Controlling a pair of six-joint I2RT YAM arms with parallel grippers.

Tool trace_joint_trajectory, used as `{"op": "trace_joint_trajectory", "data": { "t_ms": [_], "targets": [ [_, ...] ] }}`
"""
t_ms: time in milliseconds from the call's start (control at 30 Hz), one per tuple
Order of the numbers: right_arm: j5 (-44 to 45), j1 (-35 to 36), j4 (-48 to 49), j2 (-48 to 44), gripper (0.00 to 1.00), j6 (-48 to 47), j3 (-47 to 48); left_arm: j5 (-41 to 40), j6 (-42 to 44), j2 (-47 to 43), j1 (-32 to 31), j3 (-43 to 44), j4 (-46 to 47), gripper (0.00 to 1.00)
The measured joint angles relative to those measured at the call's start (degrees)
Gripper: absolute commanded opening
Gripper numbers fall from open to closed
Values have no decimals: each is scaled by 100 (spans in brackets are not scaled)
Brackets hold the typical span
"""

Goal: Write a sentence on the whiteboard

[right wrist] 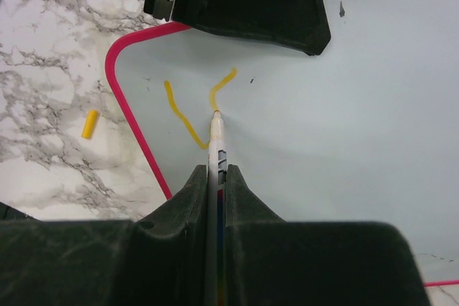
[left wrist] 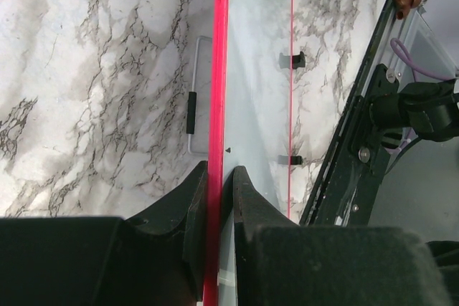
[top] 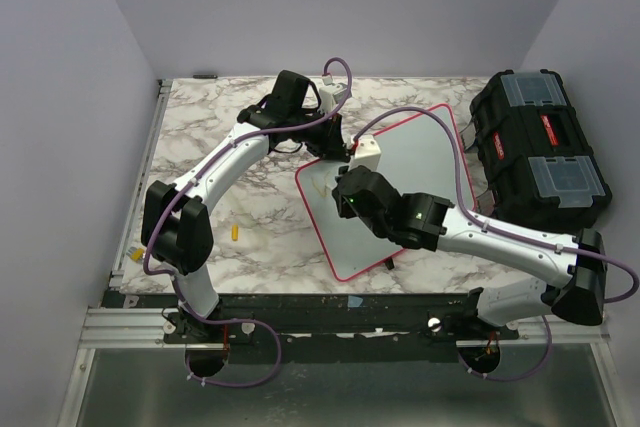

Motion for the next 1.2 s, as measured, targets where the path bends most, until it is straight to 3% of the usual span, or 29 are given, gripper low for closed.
{"op": "trace_joint_trajectory", "data": {
  "t_ms": [1200],
  "targets": [
    [376, -76, -490, 173, 1, -164, 393, -13, 37, -2, -24, 31, -24, 0]
  ]
}}
